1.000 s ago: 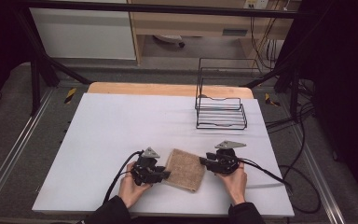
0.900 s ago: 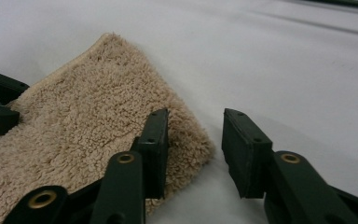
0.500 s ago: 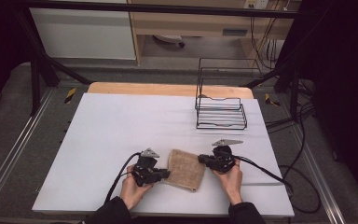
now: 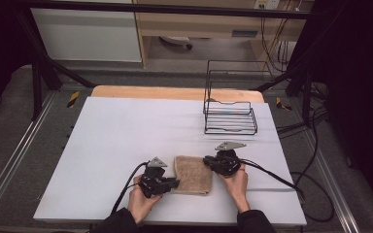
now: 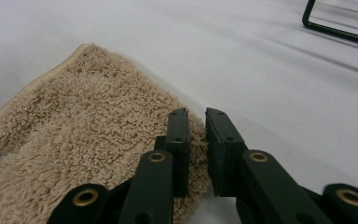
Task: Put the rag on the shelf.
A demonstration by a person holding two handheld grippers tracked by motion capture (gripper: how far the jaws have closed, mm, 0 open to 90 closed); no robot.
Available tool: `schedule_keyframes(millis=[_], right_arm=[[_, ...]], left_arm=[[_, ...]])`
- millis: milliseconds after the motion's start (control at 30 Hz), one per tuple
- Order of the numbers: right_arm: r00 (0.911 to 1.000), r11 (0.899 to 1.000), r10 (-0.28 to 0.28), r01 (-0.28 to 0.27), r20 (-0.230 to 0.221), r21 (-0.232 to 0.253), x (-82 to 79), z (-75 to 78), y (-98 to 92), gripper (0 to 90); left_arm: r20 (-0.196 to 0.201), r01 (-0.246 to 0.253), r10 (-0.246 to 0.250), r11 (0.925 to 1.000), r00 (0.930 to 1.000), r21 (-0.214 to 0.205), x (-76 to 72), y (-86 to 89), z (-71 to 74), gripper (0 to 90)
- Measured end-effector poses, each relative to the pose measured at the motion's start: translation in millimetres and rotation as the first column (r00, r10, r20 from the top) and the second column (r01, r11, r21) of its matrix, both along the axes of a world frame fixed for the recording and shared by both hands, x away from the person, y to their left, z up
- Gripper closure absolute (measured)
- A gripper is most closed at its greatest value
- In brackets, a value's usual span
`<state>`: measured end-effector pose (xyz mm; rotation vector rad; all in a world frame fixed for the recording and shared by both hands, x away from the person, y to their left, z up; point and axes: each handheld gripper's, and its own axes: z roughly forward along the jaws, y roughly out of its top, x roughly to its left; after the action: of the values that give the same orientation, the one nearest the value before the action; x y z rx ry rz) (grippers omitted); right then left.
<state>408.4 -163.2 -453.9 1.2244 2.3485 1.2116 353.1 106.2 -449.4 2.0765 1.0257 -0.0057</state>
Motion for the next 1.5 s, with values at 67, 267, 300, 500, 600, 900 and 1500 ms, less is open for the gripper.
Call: schedule_keyframes(millis=[67,267,300,500,600,900,1500], right_arm=[[0.9999,1.0,-0.005,0.005,0.009,0.001,-0.4,2.0,-1.4,71.9],[0.9997,0.998,0.01,-0.012,0.023,0.062,-7.7,15.9,-11.0,49.3],[0.9997,0.998,0.016,-0.017,0.019,0.068,-9.1,17.0,-13.3,46.5],[0.9993,0.995,0.03,-0.032,0.024,0.09,-15.8,18.6,-23.4,29.0],[0.9993,0.995,0.034,-0.036,0.018,0.092,-19.6,17.8,-28.5,23.2],[0.9992,0.994,0.038,-0.037,-0.009,0.106,-27.7,12.4,-43.5,7.5],[0.9988,0.996,0.043,-0.041,-0.023,0.079,-28.9,9.1,-43.9,2.9]], left_arm=[[0.018,0.01,-0.01,0.9999,0.9998,0.006,-0.4,2.1,2.0,69.2],[0.106,0.03,-0.034,0.9989,0.9938,0.037,3.3,10.9,17.0,48.0],[0.119,0.034,-0.039,0.9984,0.9921,0.045,4.9,12.1,18.9,44.2],[0.136,0.026,-0.036,0.9967,0.99,0.076,18.0,16.7,24.6,31.1],[0.136,0.019,-0.029,0.997,0.9902,0.075,26.5,18.3,26.9,26.4],[0.136,-0.035,0.024,0.9965,0.9904,0.076,59.7,13.3,30.0,15.0],[0.098,-0.041,0.029,0.9906,0.9948,0.131,83.4,-11.7,10.0,43.4]])
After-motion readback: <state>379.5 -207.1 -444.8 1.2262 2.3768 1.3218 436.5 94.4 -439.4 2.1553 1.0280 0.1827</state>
